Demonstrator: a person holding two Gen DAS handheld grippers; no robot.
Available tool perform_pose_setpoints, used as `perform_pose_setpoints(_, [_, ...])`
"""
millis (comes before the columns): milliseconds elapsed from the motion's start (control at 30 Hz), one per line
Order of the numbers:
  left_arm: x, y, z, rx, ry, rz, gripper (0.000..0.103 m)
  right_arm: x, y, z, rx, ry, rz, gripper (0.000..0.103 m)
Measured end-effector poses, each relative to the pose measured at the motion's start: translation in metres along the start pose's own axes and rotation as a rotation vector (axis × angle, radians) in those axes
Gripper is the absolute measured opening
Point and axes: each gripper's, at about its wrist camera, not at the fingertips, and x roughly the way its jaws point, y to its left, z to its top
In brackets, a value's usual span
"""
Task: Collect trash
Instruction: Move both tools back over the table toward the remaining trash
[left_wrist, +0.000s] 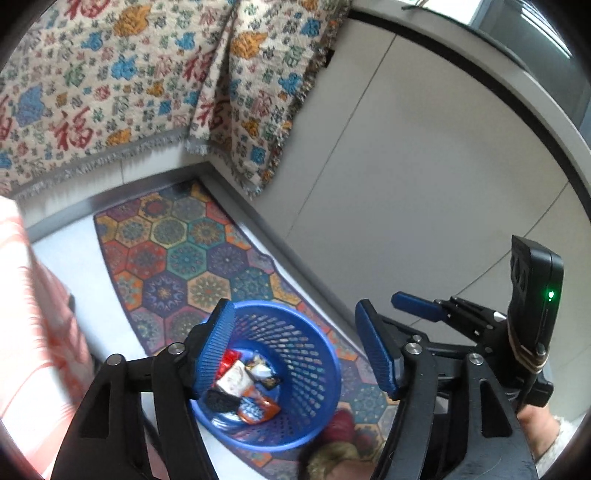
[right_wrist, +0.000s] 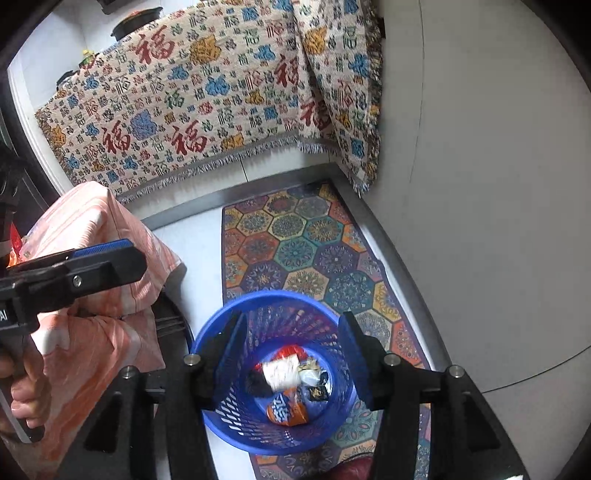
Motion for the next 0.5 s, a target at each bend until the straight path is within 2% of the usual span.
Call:
perform_pose_setpoints(133, [-0.036, 0.007, -0.006, -0.008, -0.047, 0.037, 0.075, -0.017, 0.017, 0.005, -0.028, -0.061, -0.004, 0.053])
perform_pose_setpoints(267, [-0.086, 0.022, -0.02, -0.023, -0.096, 0.11, 0.077, -0.037, 0.044, 0.009, -0.079, -0.127, 0.0, 0.053])
perform_pose_setpoints(500, [-0.181, 0.077, -0.072, -0.072, -0.126, 0.315, 0.082, -0.062, 0.128, 0.003, -0.22, -0.201, 0.068, 0.055])
